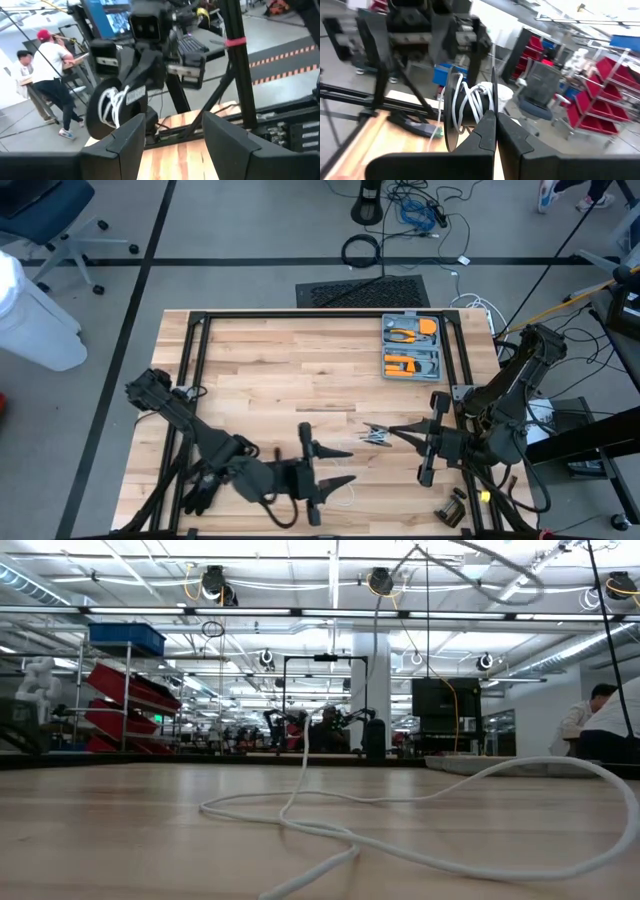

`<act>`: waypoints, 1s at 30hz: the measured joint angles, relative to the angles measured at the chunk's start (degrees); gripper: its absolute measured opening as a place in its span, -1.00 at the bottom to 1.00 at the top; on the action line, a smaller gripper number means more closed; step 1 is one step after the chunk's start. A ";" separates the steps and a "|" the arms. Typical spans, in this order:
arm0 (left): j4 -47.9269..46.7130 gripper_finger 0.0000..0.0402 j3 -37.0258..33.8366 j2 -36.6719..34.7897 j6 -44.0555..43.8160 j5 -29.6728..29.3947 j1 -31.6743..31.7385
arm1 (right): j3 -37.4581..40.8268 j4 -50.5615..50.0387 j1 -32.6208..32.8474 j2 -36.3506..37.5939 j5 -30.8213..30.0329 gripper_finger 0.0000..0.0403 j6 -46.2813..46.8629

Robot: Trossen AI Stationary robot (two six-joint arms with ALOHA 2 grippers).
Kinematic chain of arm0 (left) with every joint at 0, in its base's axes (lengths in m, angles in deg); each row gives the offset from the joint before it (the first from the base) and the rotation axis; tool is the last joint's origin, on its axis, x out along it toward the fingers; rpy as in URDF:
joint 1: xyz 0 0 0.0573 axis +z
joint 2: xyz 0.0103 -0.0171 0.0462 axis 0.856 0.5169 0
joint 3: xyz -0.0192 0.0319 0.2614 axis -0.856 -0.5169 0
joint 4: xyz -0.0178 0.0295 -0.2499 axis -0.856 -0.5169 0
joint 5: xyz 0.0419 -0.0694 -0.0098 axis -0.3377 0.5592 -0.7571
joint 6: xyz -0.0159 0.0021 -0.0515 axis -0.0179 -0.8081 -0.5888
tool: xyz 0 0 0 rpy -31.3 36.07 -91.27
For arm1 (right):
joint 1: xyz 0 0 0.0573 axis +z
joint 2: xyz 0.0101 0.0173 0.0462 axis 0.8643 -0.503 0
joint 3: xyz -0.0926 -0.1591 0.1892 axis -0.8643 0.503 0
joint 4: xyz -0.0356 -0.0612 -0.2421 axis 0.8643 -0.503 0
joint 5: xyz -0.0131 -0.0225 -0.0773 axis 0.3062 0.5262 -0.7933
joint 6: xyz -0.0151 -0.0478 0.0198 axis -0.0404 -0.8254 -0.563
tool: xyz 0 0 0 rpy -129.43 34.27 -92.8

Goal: Coil cords
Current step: Coil the white wire onto the spool

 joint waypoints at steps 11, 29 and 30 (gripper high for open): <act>6.24 0.01 -0.04 2.34 6.02 -5.02 1.71 | 0.00 -0.14 0.02 -0.04 1.19 -1.00 1.13; 4.88 0.01 -0.04 2.78 5.86 -4.55 2.53 | 0.00 -1.84 0.00 -0.04 1.18 -1.00 3.43; 5.26 0.01 -0.04 2.78 5.99 -4.56 2.36 | 0.00 -1.85 0.00 -0.04 1.18 -1.00 3.43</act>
